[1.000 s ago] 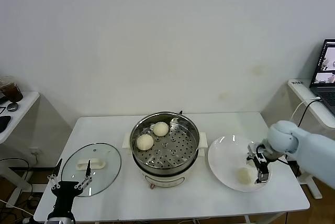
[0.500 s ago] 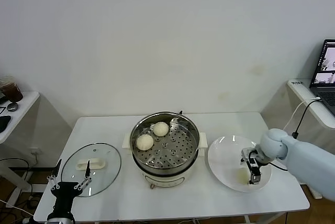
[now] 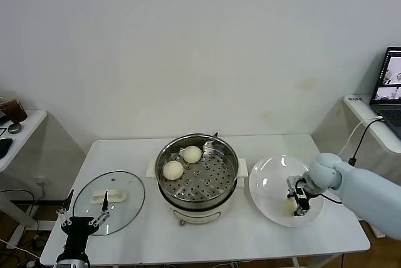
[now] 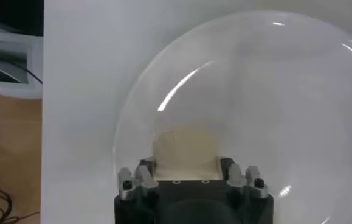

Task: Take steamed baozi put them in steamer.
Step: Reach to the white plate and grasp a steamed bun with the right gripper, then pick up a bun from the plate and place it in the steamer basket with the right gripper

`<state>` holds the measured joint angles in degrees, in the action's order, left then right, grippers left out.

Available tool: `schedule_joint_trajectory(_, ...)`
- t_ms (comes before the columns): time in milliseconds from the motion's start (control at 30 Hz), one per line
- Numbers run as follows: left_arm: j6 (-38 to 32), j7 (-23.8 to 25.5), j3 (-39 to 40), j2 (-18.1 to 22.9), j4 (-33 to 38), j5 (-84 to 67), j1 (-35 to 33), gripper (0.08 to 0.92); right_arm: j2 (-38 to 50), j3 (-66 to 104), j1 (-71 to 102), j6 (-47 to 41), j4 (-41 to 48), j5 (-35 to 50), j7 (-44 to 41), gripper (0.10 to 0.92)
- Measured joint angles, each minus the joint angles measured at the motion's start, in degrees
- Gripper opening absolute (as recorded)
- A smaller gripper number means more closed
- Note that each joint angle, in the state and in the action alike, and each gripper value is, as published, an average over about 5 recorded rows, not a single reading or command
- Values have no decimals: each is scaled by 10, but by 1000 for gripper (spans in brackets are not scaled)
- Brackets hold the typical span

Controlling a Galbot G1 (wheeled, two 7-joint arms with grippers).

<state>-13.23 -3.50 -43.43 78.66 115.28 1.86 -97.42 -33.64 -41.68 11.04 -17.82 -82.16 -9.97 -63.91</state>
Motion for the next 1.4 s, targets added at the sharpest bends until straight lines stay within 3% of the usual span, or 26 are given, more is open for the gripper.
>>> schedule_joint_trajectory(767,-2,0,-1,-4,0,-10,0,823,-11,-69,-218,54,5,85,-111,500)
schedule_joint_trajectory(1100,-4,0,-2,-3,1,-10,0,823,-90,-139,-365,125,-6,174,-113,512)
schedule_joint_trajectory(1400,-5,-1,-10,3,5,-11,-1,823,-213,-220,-416,210,-1,197,-77,522)
